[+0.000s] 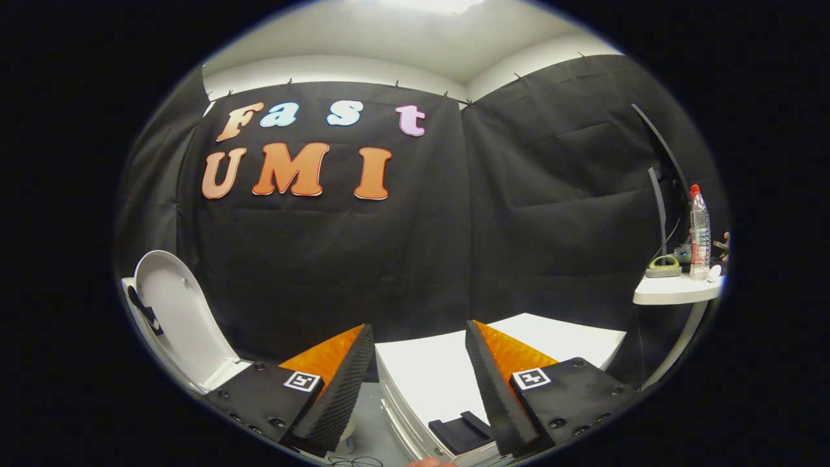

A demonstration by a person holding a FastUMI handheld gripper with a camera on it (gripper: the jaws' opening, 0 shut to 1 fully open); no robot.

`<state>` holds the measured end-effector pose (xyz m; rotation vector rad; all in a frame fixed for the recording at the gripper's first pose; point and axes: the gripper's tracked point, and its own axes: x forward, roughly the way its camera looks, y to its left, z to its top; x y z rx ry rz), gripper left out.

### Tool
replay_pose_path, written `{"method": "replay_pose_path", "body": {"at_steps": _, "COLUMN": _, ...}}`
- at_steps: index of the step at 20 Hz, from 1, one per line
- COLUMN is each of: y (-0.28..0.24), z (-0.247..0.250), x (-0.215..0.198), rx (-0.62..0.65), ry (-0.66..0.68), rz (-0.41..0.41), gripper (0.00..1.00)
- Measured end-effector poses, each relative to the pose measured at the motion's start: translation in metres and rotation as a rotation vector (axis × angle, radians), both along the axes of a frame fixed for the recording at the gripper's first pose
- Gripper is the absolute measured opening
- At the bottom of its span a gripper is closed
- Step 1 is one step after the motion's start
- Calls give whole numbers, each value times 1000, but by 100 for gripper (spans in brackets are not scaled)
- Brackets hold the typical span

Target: Open the toilet lid.

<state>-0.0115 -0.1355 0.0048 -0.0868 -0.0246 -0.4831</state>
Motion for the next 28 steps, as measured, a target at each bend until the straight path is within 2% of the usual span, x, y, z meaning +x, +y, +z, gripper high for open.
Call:
{"method": "replay_pose_path", "body": {"at_steps": 4, "y": 0, "z": -1, "x": -3, "rx": -8, "ry": -4, "rz": -5, "gripper": 93}}
{"method": "replay_pose_path", "body": {"at_steps": 9, "y": 13, "z": 18, "x": -6, "rx": -22, "ry": -101, "rz": 54, "gripper": 94}}
{"method": "replay_pose_path", "body": {"at_steps": 12, "y": 10, "z": 24, "x": -8, "rx": -40, "ry": -137, "rz": 49, "gripper": 94}}
{"method": "replay_pose_path", "body": {"at_steps": 22, "y": 8, "z": 21, "x": -6, "rx": -24, "ry": -134, "rz": 48, "gripper": 95}}
{"method": "replay_pose_path", "body": {"at_steps": 28, "y": -1, "z": 25, "x": -11, "rx": -29, "ry": -156, "rz": 5, "gripper": 95}}
